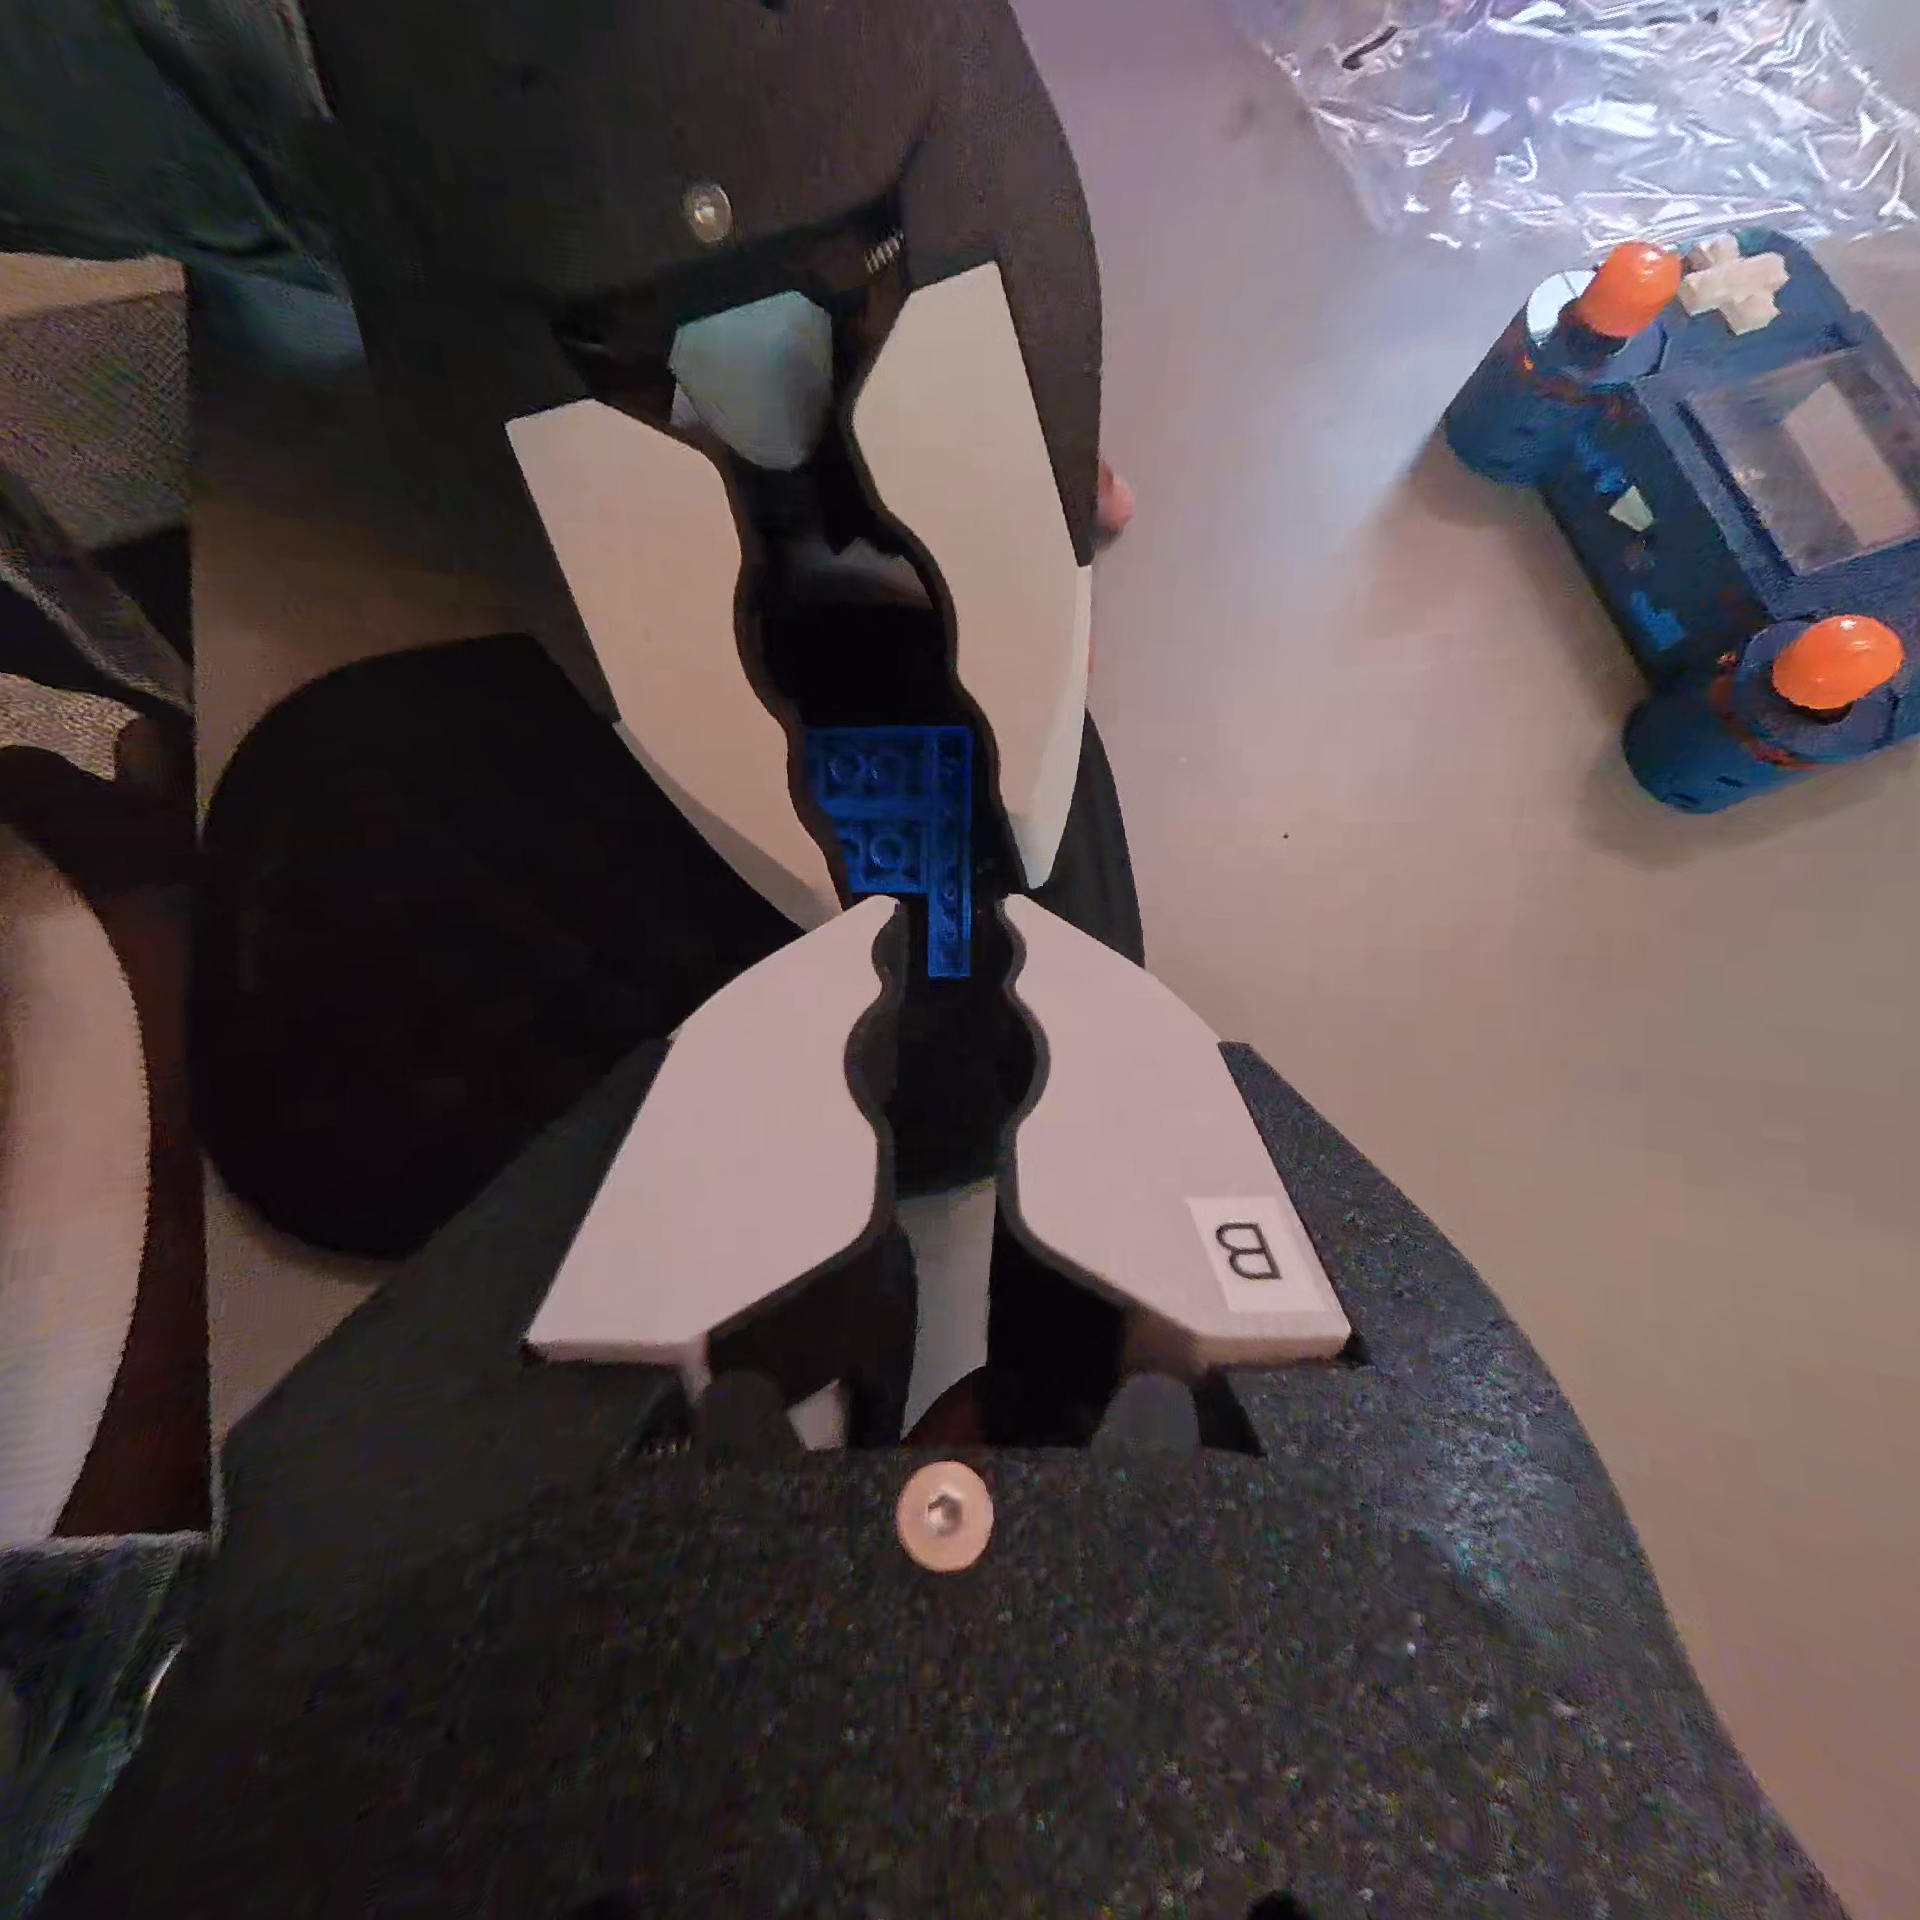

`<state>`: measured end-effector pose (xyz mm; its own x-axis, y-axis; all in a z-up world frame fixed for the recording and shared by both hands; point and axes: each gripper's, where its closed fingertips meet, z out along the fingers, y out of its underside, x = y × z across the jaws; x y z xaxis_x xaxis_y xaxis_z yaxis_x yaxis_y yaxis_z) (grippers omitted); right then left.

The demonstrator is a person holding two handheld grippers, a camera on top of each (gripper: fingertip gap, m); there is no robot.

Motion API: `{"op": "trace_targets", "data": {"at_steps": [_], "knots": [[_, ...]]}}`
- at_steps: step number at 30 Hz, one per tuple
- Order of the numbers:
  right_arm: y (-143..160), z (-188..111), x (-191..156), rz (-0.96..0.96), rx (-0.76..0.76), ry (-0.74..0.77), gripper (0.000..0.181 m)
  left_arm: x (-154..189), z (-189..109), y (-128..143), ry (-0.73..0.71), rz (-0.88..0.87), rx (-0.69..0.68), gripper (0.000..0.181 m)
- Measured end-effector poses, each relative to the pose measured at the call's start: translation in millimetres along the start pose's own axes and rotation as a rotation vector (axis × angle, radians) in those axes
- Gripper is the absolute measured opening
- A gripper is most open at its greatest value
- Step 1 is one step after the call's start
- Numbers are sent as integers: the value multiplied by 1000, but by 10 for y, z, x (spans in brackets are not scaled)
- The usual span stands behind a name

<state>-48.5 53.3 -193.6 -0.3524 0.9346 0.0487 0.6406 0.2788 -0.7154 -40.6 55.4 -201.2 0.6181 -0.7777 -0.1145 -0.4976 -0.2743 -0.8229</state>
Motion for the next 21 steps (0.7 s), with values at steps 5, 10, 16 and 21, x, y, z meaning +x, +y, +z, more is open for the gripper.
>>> {"op": "trace_targets", "data": {"at_steps": [5,10,16,21], "knots": [[88,84,2,-39,-129,50,9,6,15,13,2,-4,-14,31],[72,106,19,-179,-107,150,8,10,25,24,-5,3,-24,30],[39,76,142,-409,-33,410,7,-5,33,15,-15,-17,-23,31],[22,-5,107,-354,68,312,7,-5,21,3,18,-53,-11,29]]}}
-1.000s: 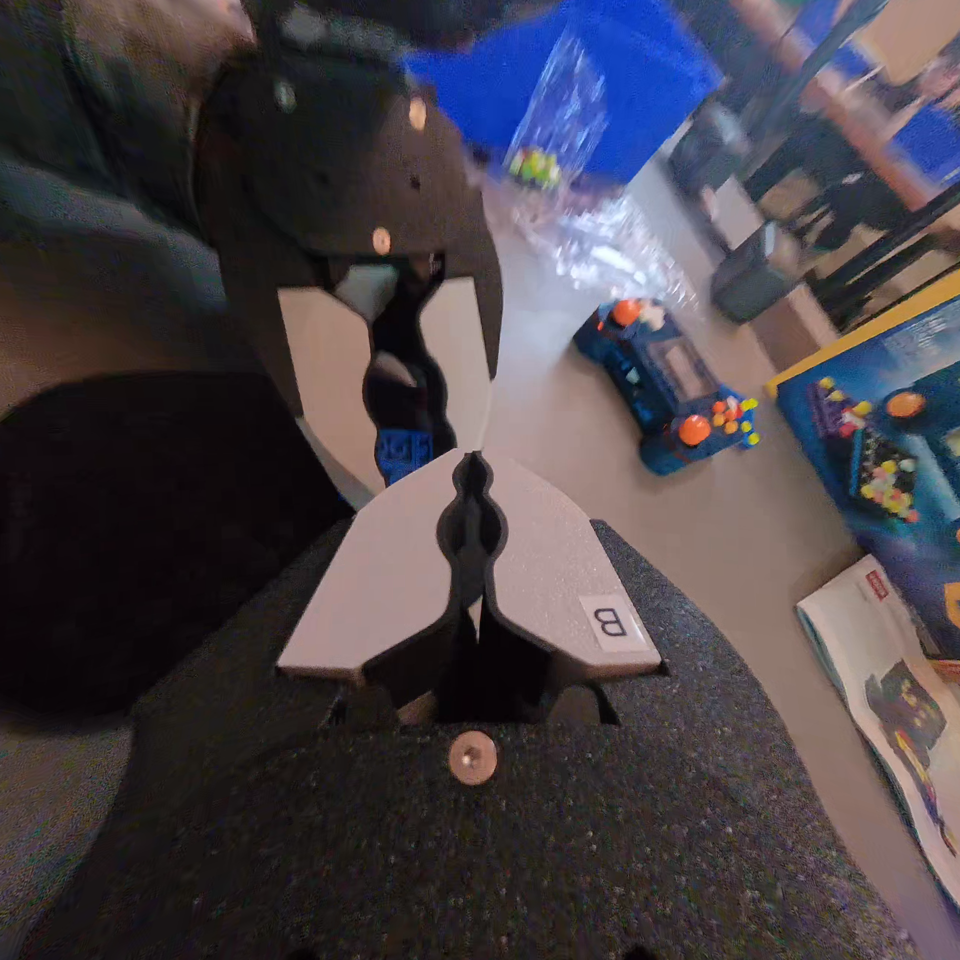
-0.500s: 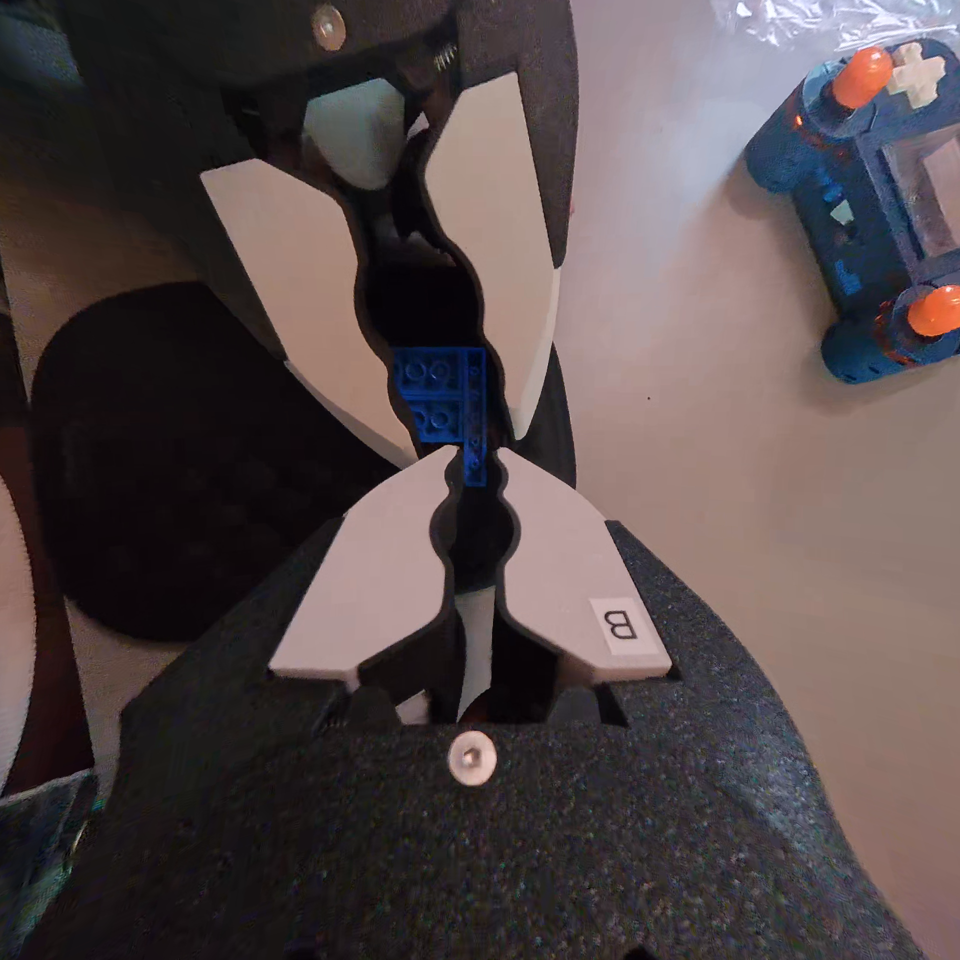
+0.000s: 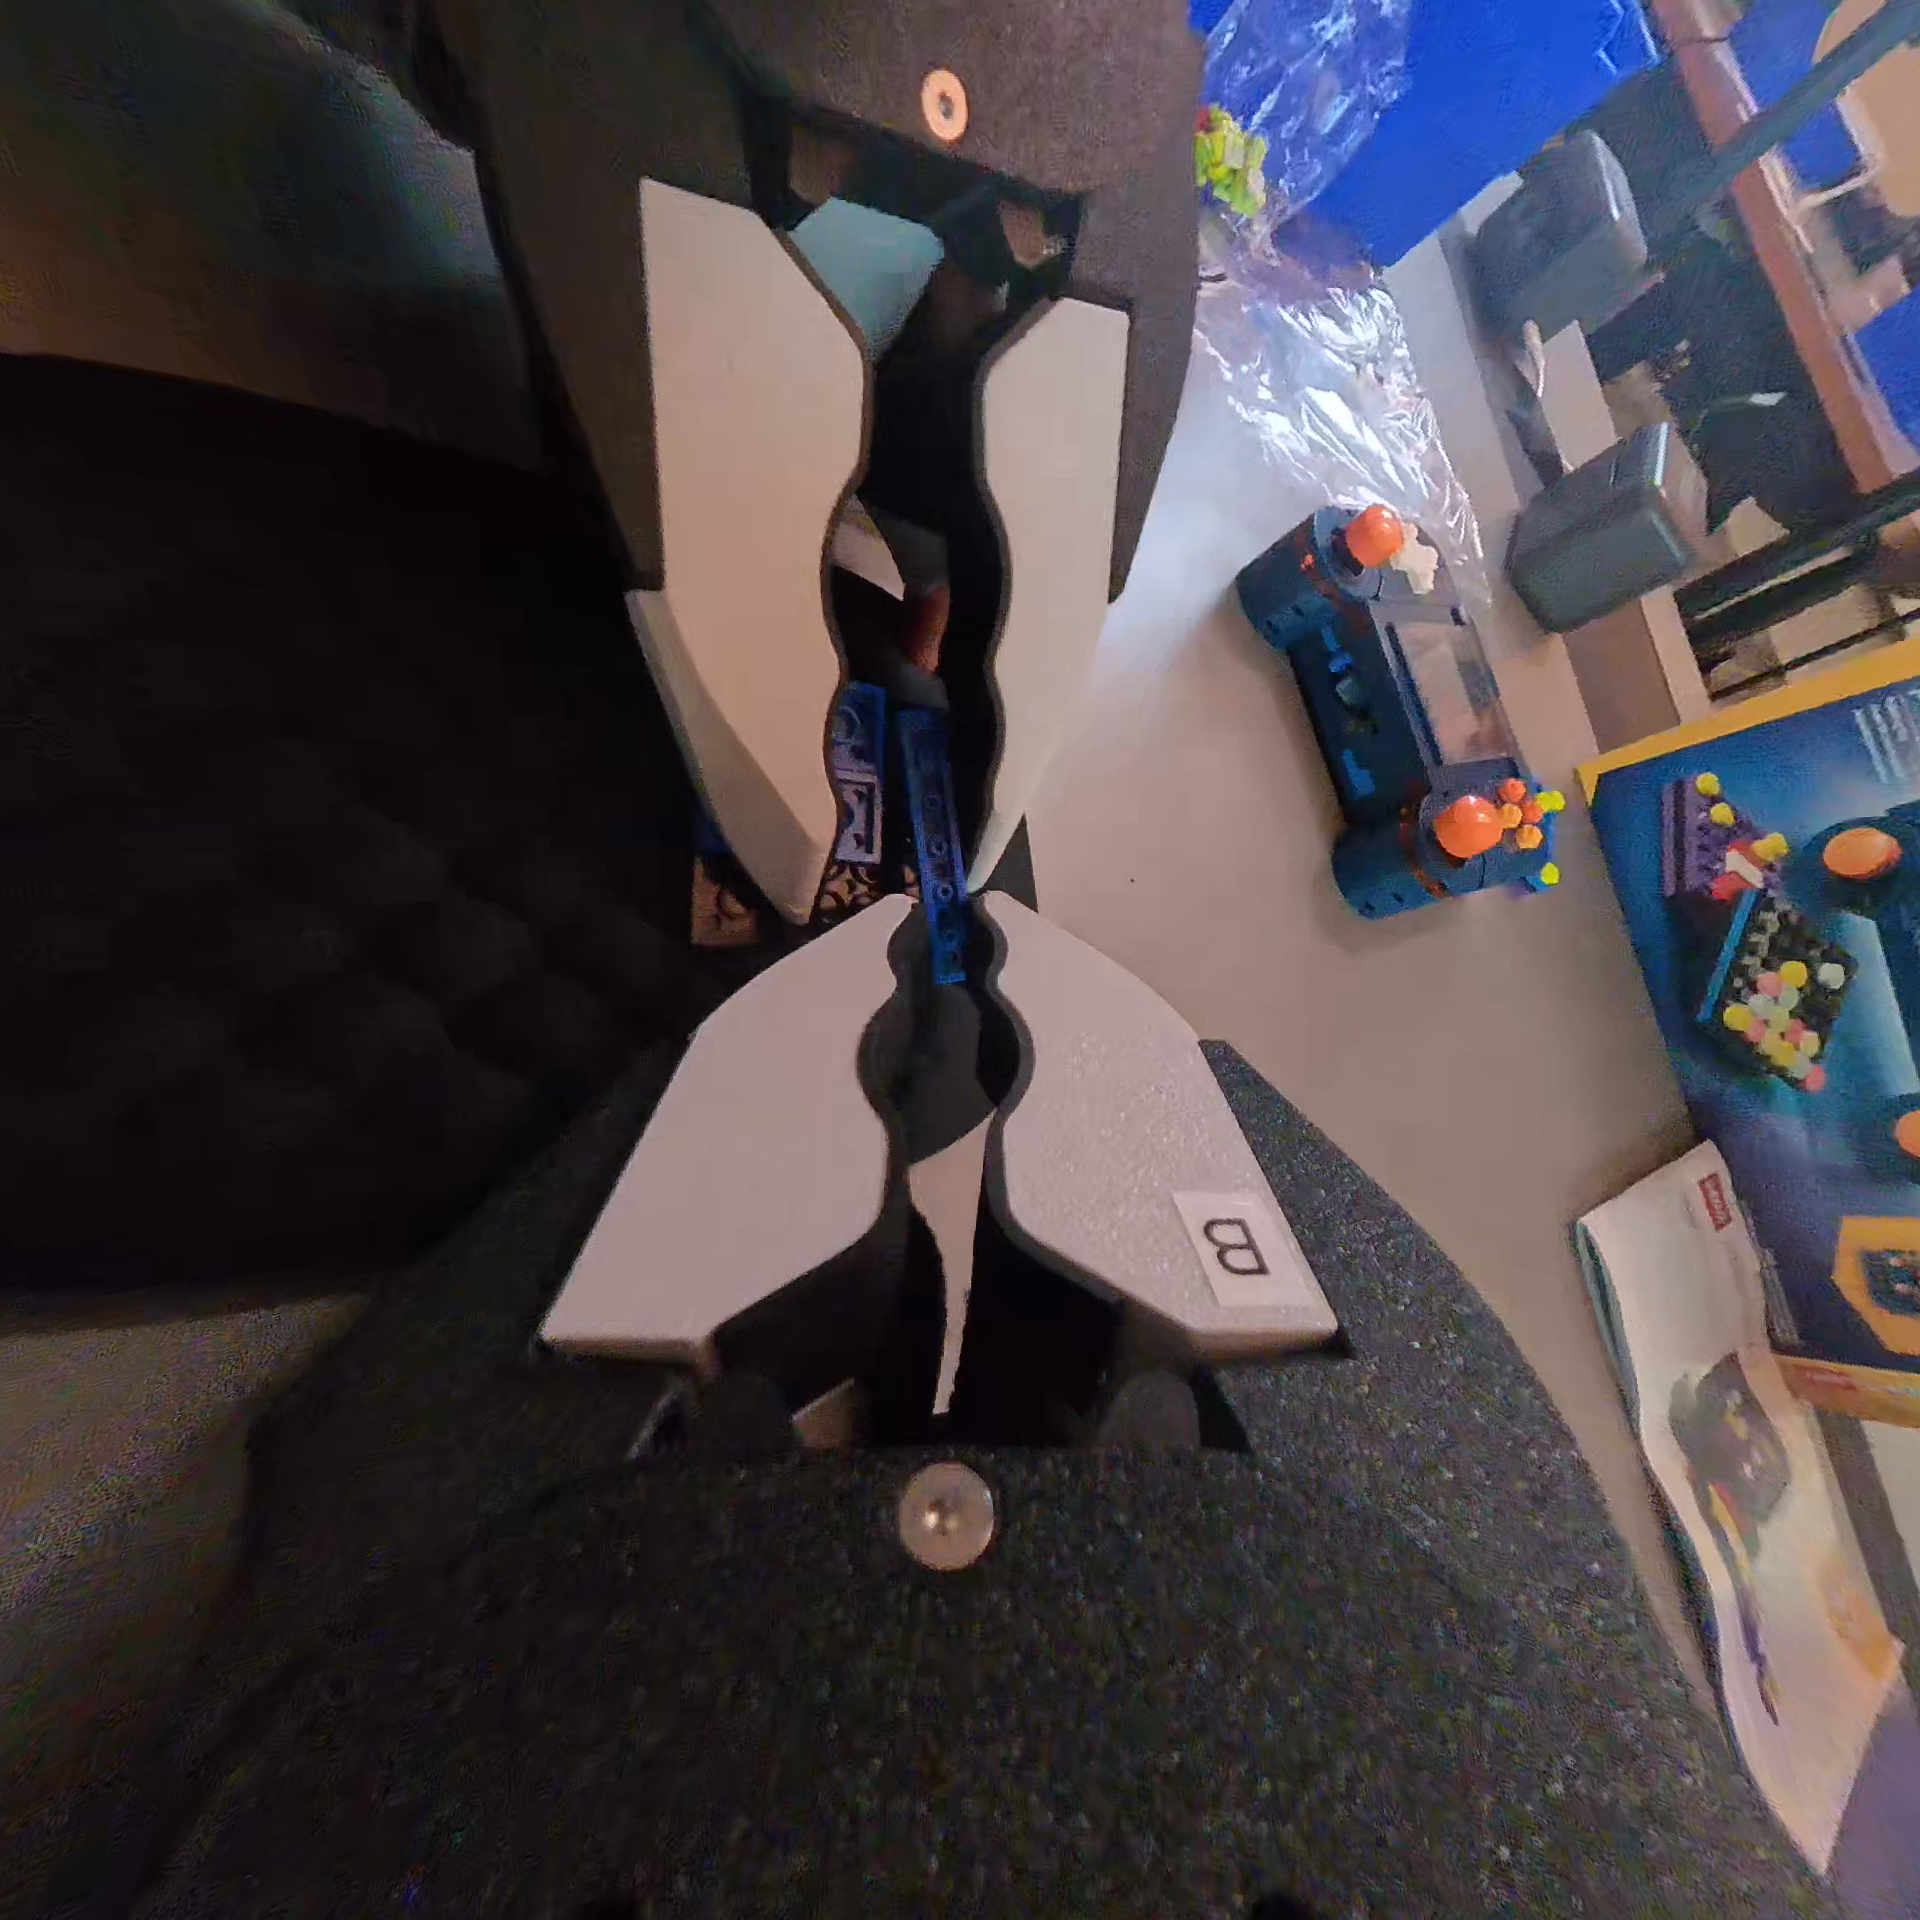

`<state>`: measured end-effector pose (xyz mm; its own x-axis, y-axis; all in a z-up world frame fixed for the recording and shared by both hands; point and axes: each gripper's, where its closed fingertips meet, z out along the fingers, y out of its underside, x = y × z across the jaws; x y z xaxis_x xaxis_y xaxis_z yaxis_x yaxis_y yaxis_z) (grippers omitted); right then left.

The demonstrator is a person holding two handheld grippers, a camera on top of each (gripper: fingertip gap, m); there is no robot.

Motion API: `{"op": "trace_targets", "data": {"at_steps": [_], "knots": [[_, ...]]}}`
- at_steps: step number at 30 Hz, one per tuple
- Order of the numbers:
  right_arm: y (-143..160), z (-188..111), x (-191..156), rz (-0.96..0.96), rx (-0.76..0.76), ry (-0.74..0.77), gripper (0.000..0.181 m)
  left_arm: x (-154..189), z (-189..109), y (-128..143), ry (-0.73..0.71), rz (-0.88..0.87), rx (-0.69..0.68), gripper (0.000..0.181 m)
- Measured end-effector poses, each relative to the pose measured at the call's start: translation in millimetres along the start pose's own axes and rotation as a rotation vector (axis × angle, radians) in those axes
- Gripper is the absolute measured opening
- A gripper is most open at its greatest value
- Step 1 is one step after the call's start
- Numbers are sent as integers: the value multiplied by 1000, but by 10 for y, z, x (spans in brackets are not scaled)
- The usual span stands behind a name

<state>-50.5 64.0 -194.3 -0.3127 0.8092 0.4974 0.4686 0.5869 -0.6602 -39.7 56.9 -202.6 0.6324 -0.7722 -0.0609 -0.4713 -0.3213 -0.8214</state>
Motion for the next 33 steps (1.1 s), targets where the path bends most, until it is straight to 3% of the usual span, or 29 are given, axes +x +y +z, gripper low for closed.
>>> {"op": "trace_targets", "data": {"at_steps": [2,3,5,6,8,10,12,15,21,24,27,33], "knots": [[18,-65,15,37,15,-34,7,-6,-20,-15,16,-22,12,30],[11,-102,37,51,34,-32,7,-56,-30,-16,-2,-42,16,41],[3,-165,77,124,62,-48,7,-195,-85,-43,-81,-26,36,81],[-24,-202,114,158,94,-42,7,-230,-137,-78,-121,7,53,85],[-104,-275,178,214,168,-27,7,-226,-277,-233,-193,97,136,77],[-155,-321,207,240,213,-18,7,-202,-451,-462,-283,175,288,55],[-175,-337,202,211,224,-10,7,-104,-549,-593,-286,185,384,42],[-209,-338,168,167,228,-21,7,-33,-513,-512,-248,129,323,34],[-285,-358,104,88,235,-41,7,-21,-412,-361,-254,203,198,24],[-296,-363,79,79,245,-50,7,43,-405,-405,-206,182,228,17],[-272,-353,70,82,232,-53,7,47,-440,-485,-173,72,304,30],[-303,-363,60,82,254,-57,7,53,-403,-394,-192,136,239,11]]}}
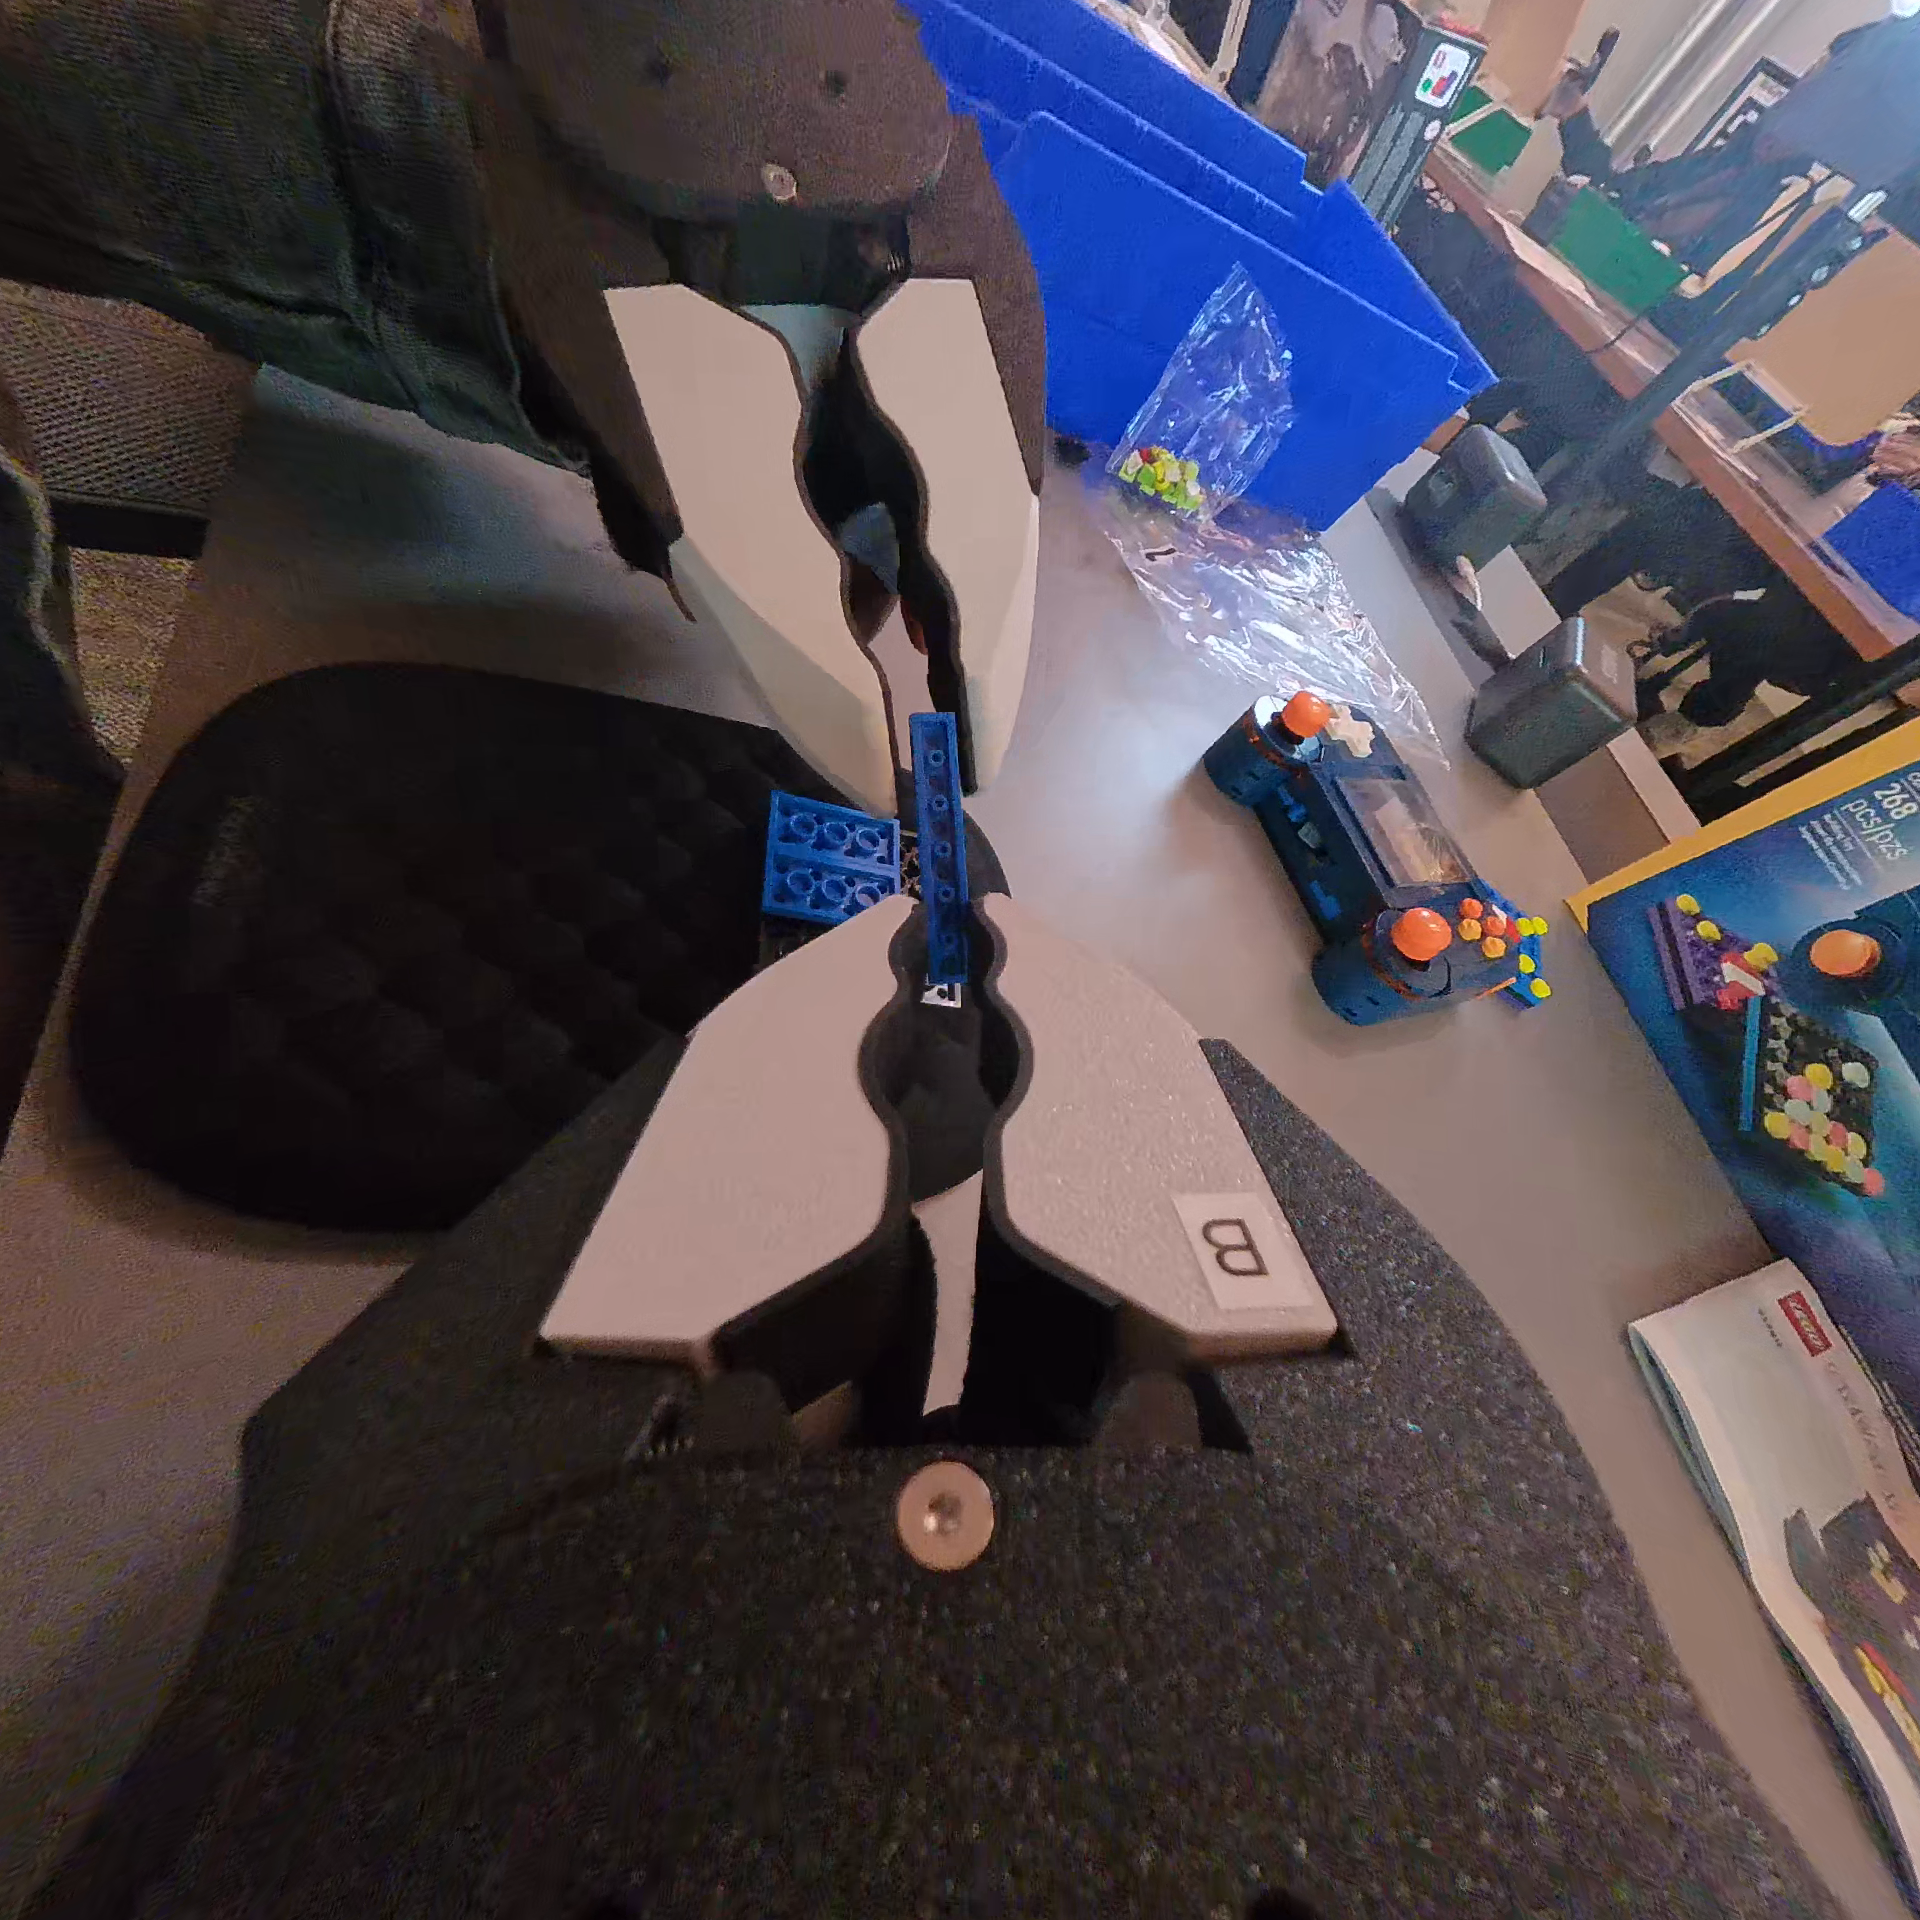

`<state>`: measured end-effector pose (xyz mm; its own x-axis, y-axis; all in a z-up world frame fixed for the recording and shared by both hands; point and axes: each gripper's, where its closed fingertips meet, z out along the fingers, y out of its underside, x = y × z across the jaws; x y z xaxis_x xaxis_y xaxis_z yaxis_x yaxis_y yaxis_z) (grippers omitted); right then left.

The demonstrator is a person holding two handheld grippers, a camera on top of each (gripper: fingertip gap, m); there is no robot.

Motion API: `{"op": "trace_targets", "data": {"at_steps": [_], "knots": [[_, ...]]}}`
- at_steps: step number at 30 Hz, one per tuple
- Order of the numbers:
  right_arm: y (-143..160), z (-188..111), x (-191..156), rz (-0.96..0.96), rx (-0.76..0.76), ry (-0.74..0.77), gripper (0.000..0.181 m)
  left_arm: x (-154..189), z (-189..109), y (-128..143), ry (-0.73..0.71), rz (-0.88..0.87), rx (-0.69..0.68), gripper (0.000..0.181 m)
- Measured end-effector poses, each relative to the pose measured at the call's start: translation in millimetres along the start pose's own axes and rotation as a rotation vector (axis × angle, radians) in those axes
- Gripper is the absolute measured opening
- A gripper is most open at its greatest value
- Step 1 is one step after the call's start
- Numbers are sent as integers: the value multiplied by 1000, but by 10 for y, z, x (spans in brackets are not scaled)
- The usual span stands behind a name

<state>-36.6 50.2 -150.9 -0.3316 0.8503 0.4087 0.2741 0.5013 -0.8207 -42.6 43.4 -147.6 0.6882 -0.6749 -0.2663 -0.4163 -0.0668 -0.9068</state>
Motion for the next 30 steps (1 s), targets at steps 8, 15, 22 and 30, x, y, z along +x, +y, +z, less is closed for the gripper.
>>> {"op": "trace_targets", "data": {"at_steps": [8,15,22,30], "knots": [[-45,53,-16,21,43,-18,8,-2,-80,8,-4,-58,-8,7],[-80,-2,190,75,149,103,30,-1369,-1811,-94,-848,-107,16,7],[-38,51,159,34,118,124,27,-1965,-3120,939,-1051,-480,-365,38],[-145,-85,268,185,259,174,47,-2036,-2784,654,-993,-275,-217,146]]}}
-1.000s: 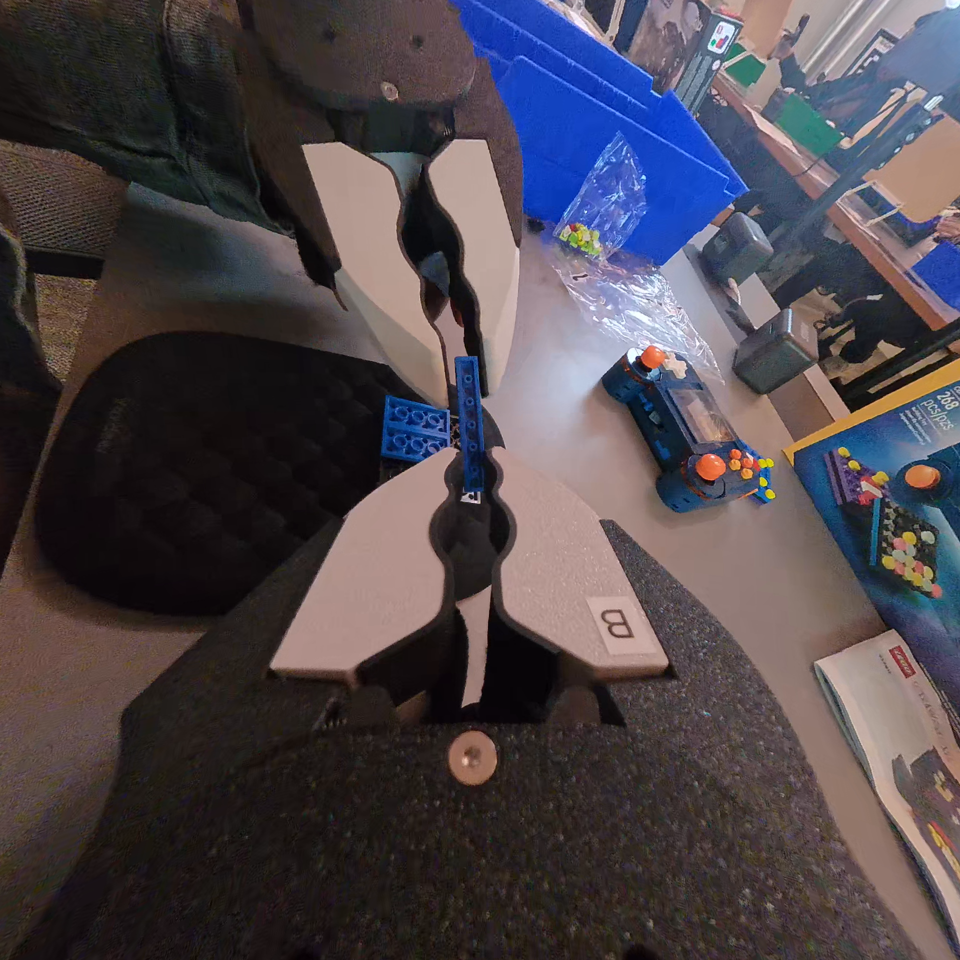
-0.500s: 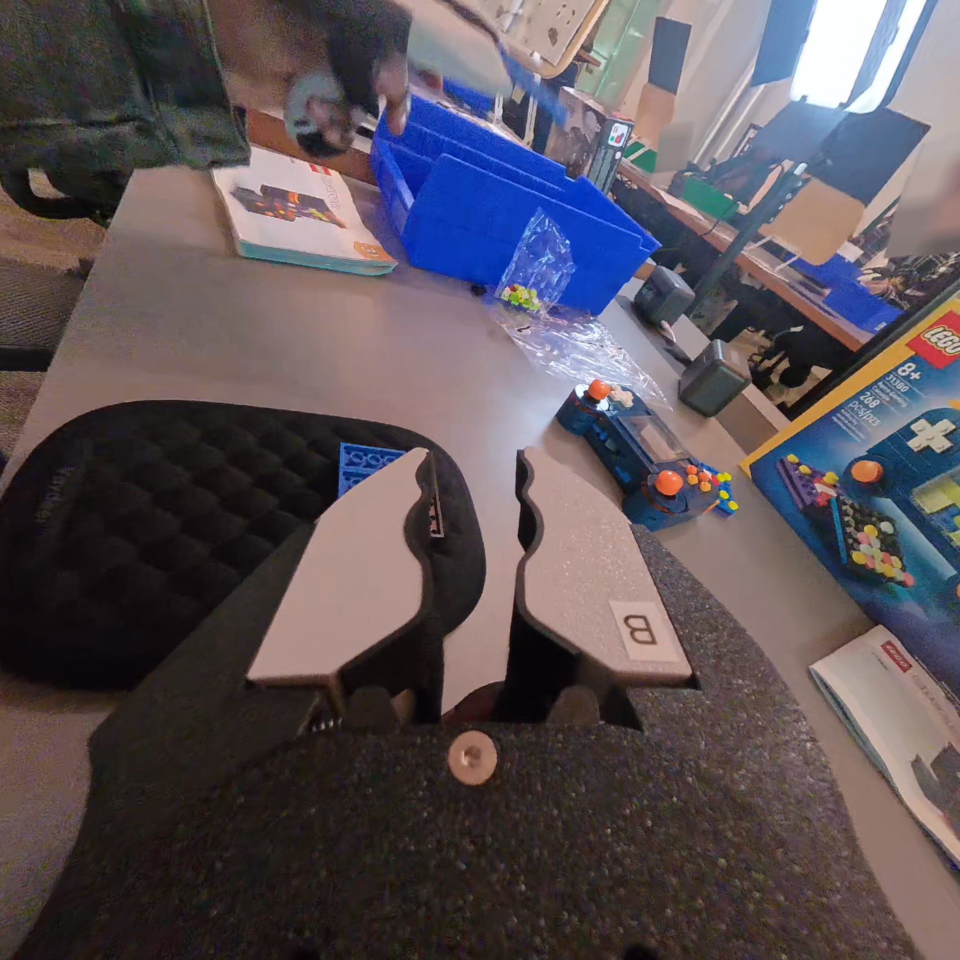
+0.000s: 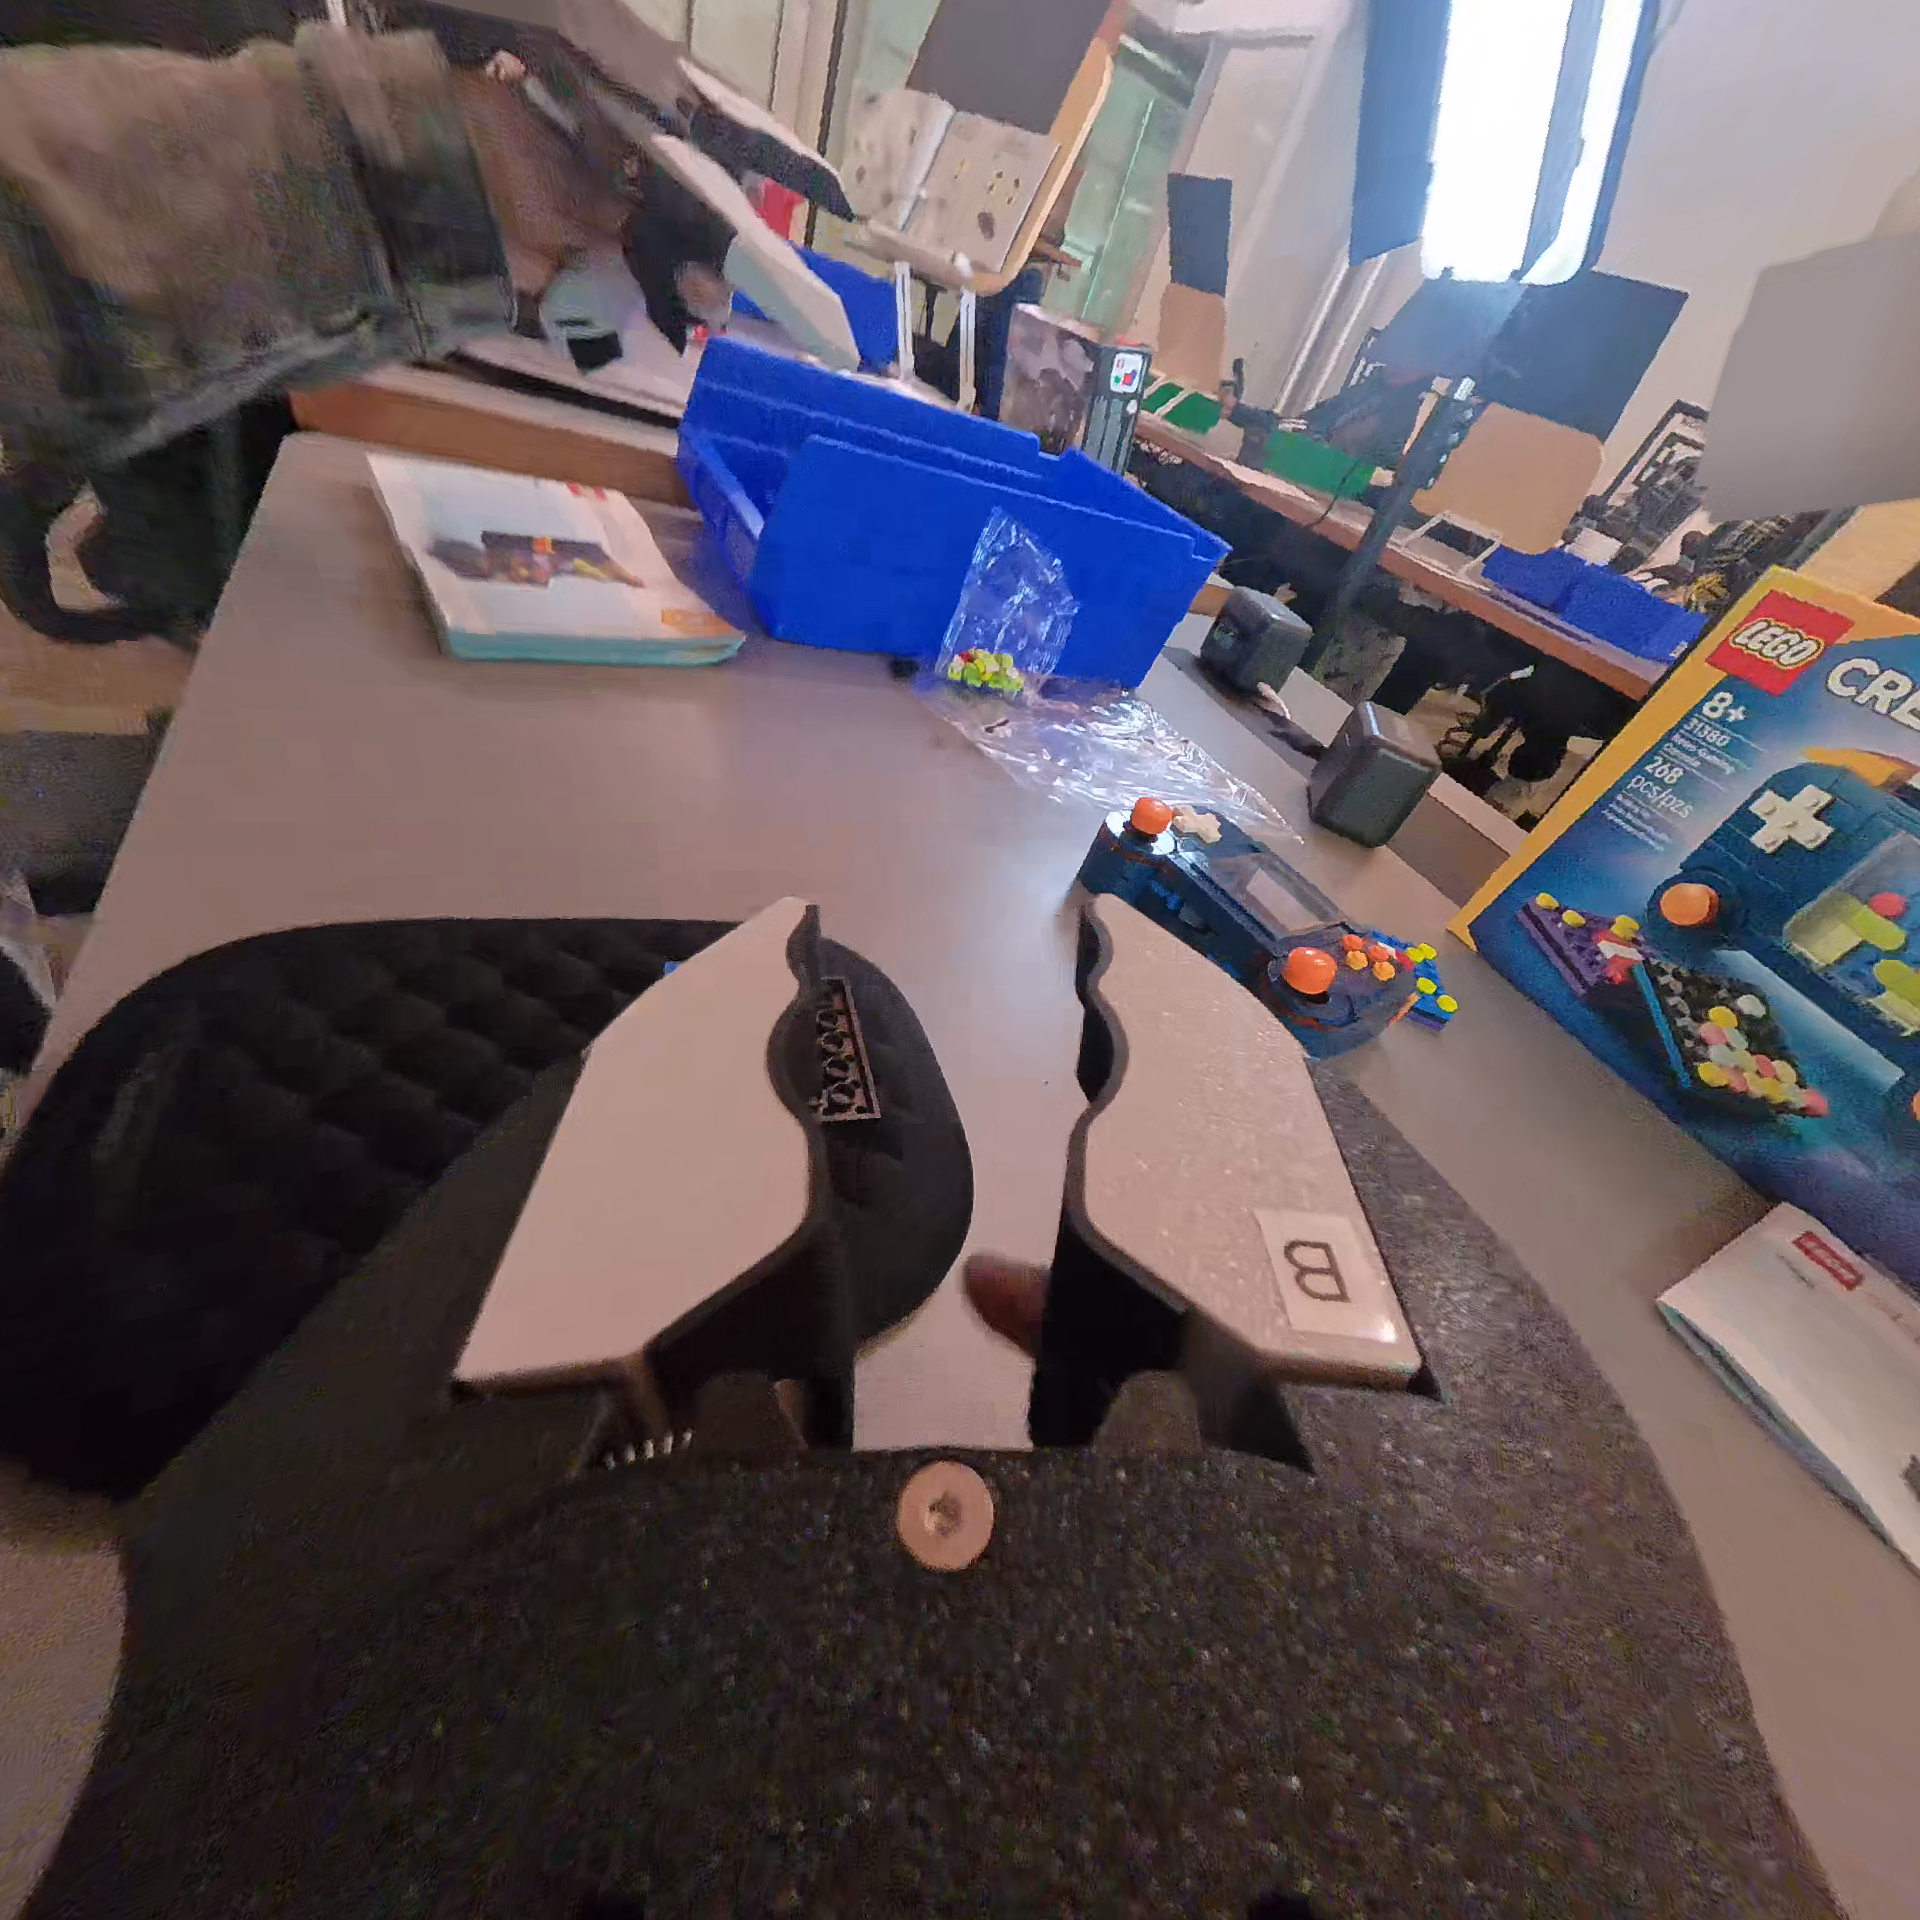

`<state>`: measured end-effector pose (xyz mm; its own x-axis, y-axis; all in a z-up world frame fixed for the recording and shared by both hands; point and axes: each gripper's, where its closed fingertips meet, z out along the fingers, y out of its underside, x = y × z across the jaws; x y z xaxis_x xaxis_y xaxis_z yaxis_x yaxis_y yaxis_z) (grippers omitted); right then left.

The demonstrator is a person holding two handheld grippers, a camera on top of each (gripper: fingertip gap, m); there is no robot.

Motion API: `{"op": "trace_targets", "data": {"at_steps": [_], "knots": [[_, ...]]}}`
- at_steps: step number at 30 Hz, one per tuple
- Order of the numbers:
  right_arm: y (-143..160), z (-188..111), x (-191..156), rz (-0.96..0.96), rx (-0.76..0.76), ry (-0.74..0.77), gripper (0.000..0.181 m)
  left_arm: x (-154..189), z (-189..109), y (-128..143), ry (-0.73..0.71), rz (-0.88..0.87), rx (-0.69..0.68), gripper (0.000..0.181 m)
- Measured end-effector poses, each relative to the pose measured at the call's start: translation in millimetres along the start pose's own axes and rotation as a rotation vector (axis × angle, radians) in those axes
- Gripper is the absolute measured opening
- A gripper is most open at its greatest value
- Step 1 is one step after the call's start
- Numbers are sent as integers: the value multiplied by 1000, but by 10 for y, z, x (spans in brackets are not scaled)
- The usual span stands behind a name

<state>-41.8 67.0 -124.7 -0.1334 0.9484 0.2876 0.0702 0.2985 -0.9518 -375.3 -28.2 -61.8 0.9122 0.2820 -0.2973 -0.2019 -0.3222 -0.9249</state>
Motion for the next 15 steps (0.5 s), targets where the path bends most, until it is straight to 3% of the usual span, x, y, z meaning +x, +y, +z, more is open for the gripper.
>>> {"op": "trace_targets", "data": {"at_steps": [4,7,10,12,15], "knots": [[-82,28,37,136,86,-42,100,866,-109,-315,299,-23,144,146],[-59,53,7,207,50,-97,114,1557,-224,-332,487,61,160,144],[52,76,-157,226,-64,-227,108,2272,-314,-178,677,126,116,131],[237,84,-294,224,-207,-316,92,2714,-383,-5,809,167,60,118],[449,106,-442,176,-357,-392,77,3149,-434,169,943,230,18,105]]}}
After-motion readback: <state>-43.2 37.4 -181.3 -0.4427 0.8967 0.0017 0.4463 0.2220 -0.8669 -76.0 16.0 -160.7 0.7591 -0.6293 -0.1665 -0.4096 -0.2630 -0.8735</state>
